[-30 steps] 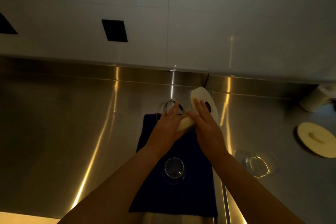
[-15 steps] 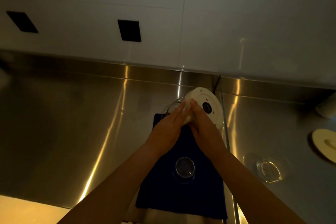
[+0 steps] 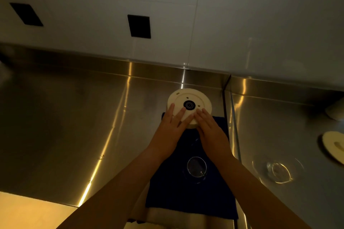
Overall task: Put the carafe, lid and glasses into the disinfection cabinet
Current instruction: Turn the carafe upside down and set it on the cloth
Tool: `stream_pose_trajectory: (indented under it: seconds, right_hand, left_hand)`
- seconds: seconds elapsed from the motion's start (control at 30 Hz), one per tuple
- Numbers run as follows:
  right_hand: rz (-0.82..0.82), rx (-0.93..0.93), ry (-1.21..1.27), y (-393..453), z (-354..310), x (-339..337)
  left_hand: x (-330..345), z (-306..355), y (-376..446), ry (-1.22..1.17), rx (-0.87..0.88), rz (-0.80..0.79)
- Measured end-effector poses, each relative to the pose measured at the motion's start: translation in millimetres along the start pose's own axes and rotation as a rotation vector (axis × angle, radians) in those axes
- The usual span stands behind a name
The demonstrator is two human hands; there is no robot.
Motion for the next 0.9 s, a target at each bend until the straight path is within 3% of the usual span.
stream_pose_trajectory:
  seconds: [0.2, 0.57, 0.63, 0.77, 0.9]
  right_hand:
    - [-0.025, 0.036, -0.018, 1, -6, -3]
    - [0.038, 0.198, 0.014, -6, -7, -12]
    - [0.06, 0.256, 0.076, -12, -4, -12]
    - [0.026, 0.566, 0.464, -15, 6, -5]
    - [-0.04, 0.389, 0.489, -3, -5, 4]
  left_hand:
    - [4, -7, 2, 0.065, 0.025, -0.03]
    - [-4, -9, 7, -0.121, 0.058, 0.087]
    - [-6, -14, 11, -0.164, -0.022, 0.114]
    - [-3, -20, 8, -0.465, -0.24, 0.009]
    - [1, -17, 5, -0.411, -0.151, -0.015]
Point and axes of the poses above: each hand's wrist, its own y-axis towards the middle knuckle, its own x-axis out of the palm, z = x × y, the point moved 2 cm from there along y, towards the middle knuckle, and after that the axes turned 1 degree about -z, right-handed, at the moved point
